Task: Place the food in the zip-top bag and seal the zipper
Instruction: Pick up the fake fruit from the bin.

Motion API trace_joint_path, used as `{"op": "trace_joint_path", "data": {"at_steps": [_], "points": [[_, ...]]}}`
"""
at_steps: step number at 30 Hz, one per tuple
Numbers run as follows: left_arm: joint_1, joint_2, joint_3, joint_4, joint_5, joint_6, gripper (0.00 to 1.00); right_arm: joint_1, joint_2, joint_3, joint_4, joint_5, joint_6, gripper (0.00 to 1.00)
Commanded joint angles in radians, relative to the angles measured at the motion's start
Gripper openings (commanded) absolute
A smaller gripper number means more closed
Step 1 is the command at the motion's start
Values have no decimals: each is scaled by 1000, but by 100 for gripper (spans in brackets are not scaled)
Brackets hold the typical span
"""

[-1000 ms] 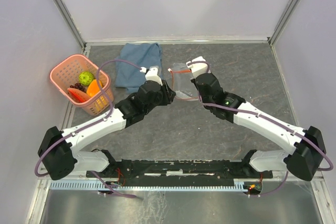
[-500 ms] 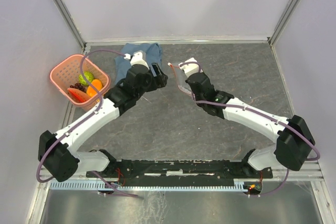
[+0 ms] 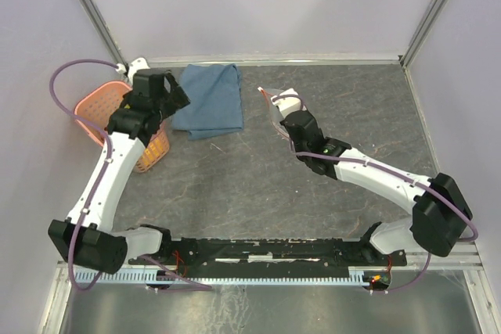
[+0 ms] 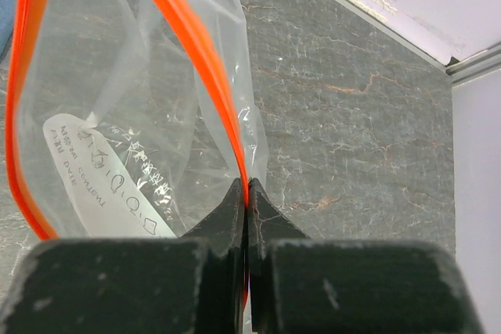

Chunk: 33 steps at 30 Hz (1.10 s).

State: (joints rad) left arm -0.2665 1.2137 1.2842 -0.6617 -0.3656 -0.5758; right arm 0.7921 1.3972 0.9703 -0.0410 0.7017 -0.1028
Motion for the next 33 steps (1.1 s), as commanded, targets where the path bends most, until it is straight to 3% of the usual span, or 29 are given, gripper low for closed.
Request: {"op": "trace_joint_path", "data": {"at_steps": [1,5,10,20,26,33], "points": [[95,79,104,-107,-29,70,100,-7,-50,-15,60,-8,0,2],[205,152,145,-143,20,77,100,-7,-71,-31,76,-17,3,1],[287,219,170,-148,-25,99,100,-7,-71,-29,69,-20,6,2],[389,321,251,-179,-261,148,100,-7,-28,-3,38,-5,5,2],[476,397,230,-132,-231,129,100,-7,-20,-2,35,-10,9,2],[493,480,192,-111,-279,67,100,-7,-19,-7,41,-13,11,2]]}}
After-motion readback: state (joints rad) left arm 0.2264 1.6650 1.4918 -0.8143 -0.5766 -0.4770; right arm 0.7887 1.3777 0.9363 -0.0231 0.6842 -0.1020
